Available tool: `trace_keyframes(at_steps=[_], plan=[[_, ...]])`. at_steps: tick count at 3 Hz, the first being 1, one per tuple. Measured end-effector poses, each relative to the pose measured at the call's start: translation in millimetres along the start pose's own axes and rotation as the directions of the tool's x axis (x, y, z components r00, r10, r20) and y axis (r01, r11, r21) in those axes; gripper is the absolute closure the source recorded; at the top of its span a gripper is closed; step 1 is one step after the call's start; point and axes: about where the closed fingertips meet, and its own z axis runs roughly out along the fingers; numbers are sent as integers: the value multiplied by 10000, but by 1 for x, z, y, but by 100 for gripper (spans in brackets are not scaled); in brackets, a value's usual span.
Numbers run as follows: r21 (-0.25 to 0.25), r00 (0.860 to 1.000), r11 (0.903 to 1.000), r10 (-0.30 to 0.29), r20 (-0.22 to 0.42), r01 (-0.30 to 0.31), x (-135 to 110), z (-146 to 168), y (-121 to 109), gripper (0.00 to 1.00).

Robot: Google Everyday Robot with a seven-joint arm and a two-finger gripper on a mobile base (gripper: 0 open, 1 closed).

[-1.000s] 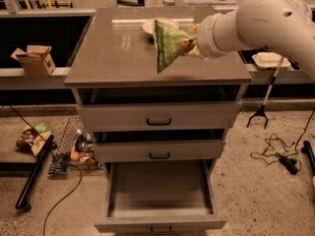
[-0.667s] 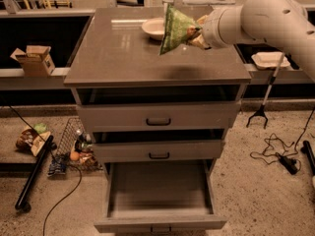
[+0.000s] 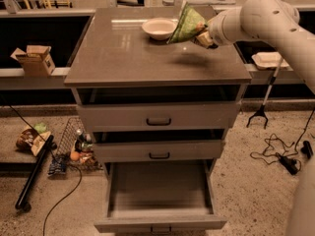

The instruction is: Pick green jalapeno chip bag from bottom drawer and place on counter

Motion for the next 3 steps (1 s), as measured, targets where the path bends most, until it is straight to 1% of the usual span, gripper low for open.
trace_keyframes(at_steps=[1,2,3], plan=[[-219,9955,9964,803,-511,-815,22,15,-8,85],[-409,9888,9910,1236,-839,-1273,38,23,-11,62],[-535,9844,9870,1459,-986,-1517,46,28,-12,38]])
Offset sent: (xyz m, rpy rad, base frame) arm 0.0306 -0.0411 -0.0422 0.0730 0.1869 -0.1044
